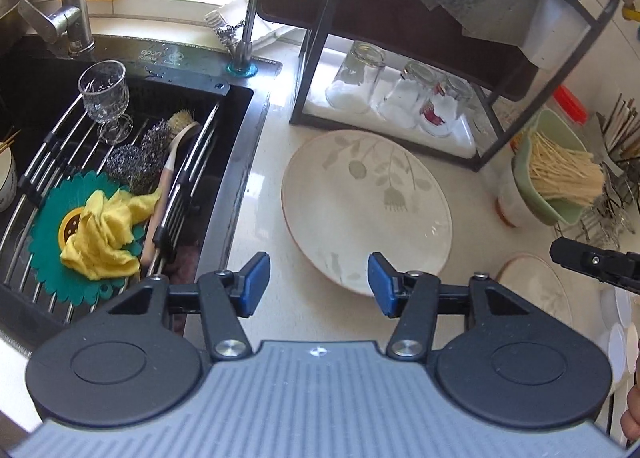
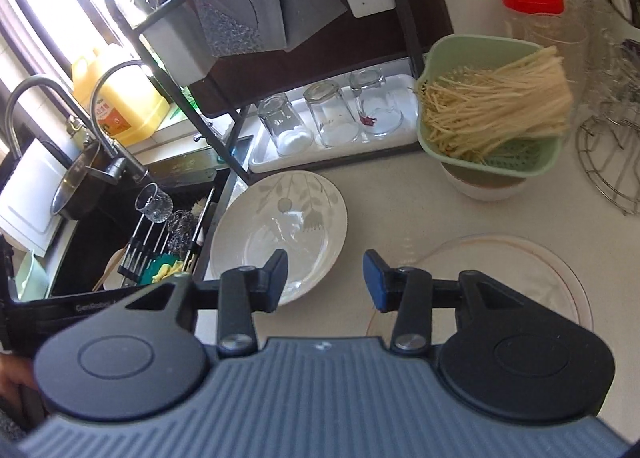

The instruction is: Organize plates and bowls

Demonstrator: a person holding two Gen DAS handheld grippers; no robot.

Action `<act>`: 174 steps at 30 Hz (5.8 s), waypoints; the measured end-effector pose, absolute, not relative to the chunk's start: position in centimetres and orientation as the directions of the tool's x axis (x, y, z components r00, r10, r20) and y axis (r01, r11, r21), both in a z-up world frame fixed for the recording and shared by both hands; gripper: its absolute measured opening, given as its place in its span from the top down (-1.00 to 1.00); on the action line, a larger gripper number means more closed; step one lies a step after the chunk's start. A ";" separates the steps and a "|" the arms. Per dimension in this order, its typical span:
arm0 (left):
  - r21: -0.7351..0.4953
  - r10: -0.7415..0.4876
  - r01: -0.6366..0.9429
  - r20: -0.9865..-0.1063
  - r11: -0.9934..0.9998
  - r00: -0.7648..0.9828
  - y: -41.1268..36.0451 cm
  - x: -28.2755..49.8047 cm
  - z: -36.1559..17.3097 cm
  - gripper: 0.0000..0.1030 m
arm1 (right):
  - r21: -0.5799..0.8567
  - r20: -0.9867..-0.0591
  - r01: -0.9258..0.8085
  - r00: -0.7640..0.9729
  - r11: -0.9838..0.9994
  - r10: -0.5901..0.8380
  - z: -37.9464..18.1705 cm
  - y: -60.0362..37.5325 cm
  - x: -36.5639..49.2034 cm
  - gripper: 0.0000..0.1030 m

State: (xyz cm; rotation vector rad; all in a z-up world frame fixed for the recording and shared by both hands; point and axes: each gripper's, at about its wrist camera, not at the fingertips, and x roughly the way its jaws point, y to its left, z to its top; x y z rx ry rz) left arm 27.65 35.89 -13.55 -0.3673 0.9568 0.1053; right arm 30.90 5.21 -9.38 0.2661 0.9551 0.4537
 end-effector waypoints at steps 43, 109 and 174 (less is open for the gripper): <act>-0.354 -0.114 -0.299 -0.792 0.886 0.600 39.8 36.5 -21.8 0.65 | 0.541 -0.734 -0.290 0.294 0.789 0.612 -19.9 9.7 42.5 0.69; -0.398 -0.374 0.005 -0.859 0.917 0.350 20.4 34.5 -17.5 0.66 | 0.535 -0.765 0.012 0.432 0.845 0.478 -15.3 -9.9 28.8 0.69; -0.376 -0.450 0.249 -0.719 0.893 0.530 18.6 29.8 -4.9 0.64 | 0.419 -0.629 0.006 0.723 0.908 0.285 -4.5 -7.7 24.8 0.66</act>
